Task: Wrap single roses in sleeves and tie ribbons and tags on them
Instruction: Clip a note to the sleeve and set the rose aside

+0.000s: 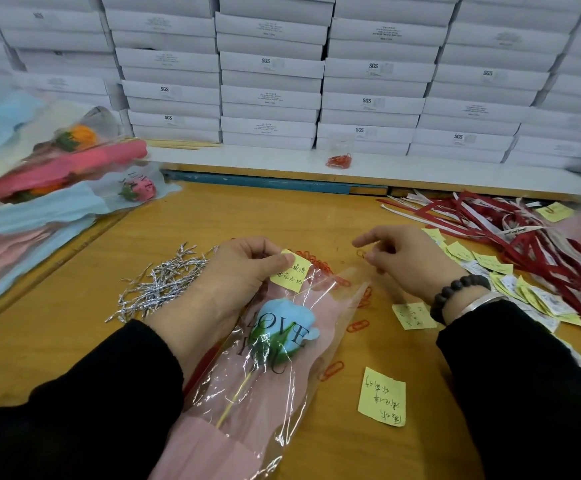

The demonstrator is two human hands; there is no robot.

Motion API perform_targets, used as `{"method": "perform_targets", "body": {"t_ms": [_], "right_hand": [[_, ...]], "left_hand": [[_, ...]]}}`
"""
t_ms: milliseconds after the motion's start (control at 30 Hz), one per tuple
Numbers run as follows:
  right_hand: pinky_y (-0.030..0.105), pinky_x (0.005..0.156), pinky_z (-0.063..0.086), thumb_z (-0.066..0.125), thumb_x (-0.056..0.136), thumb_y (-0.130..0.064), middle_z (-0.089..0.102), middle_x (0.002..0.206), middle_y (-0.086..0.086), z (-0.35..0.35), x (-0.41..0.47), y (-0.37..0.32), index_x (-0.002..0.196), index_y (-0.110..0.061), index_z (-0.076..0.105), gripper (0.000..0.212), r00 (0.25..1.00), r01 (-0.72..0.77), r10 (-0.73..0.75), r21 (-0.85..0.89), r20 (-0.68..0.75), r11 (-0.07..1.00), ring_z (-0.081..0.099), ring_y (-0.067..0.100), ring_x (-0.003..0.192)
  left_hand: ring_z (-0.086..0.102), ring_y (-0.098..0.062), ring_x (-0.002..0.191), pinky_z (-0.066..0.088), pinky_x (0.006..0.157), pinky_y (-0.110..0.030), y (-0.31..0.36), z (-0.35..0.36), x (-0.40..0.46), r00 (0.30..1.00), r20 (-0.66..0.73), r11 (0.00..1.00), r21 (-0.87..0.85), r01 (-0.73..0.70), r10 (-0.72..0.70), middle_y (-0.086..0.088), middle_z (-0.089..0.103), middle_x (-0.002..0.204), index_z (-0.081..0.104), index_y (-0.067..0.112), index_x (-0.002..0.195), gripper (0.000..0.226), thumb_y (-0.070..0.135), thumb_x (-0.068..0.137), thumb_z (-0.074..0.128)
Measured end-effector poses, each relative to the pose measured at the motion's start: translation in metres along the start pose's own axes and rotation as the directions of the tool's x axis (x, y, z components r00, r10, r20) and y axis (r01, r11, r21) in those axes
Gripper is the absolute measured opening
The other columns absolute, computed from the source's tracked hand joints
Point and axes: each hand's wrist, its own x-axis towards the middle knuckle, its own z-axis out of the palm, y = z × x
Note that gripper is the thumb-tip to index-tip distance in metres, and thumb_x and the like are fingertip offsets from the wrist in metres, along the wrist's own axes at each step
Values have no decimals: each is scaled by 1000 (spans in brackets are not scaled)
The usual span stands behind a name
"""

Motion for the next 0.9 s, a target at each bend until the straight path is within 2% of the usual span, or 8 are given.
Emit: {"method": "perform_targets", "body": {"t_ms": [67, 200, 267, 467, 633, 800, 900], "right_hand": [[15, 61, 41, 54, 91, -10, 59, 85, -5, 0, -3, -12, 87, -24, 63, 18, 996, 72, -66, 100, -59, 992, 53, 6, 72], [13, 62, 50, 61, 85, -4, 66, 78, 0, 7, -10, -41, 83, -20, 58, 16, 978, 204, -174, 341, -116, 918, 61, 6, 67], [13, 62, 50, 64, 83, -4, 68, 75, 2, 15, -13, -50, 82, -17, 59, 14, 974, 227, -196, 409, -118, 884, 62, 7, 63], [24, 68, 55, 62, 86, -5, 70, 81, 12, 32, -13, -49, 80, -12, 62, 10, 989, 136, -92, 469, -117, 872, 64, 14, 70], [20, 51, 54, 62, 86, -8, 69, 75, 8, 36, -15, -48, 78, -11, 62, 9, 997, 79, -66, 530, -43, 844, 64, 13, 62], [19, 50, 53, 60, 88, -8, 66, 71, 5, 34, -16, -49, 80, -9, 61, 8, 996, 84, -82, 568, -30, 819, 61, 4, 54], [17, 49, 52, 54, 92, -14, 65, 75, 3, 37, -16, -49, 83, -13, 57, 10, 997, 57, -76, 531, 14, 846, 60, 1, 51]], "left_hand": [[64, -17, 54, 47, 43, -19, -1, -1, 1, 1000, 0, 1000, 11, -4, 4, -15, 68, 72, 60, 5, 68, 15, 3, 83, 64], [66, -28, 69, 51, 51, -23, -2, 0, 2, 1000, 0, 1000, 17, -18, 18, -21, 68, 81, 60, 6, 66, 17, 2, 82, 64], [66, -27, 67, 52, 51, -22, -1, 1, 1, 1000, 3, 1000, 12, -23, 23, -22, 67, 81, 60, 6, 67, 17, 2, 82, 64], [64, -14, 46, 45, 40, -16, 2, 2, -4, 998, 54, 998, -55, -25, 28, -10, 67, 58, 60, 2, 69, 15, -1, 83, 61], [63, -12, 46, 45, 41, -15, 3, 1, -3, 997, 62, 999, -38, -32, 34, -7, 67, 58, 62, 2, 72, 11, 1, 83, 62], [63, -12, 46, 46, 41, -16, 2, 1, -2, 998, 61, 998, -47, -31, 33, -7, 67, 57, 61, 3, 70, 13, 0, 83, 61], [62, -12, 44, 44, 39, -15, 1, 1, -2, 998, 59, 998, -45, -33, 35, -8, 66, 56, 61, 3, 70, 14, 0, 83, 62]]}}
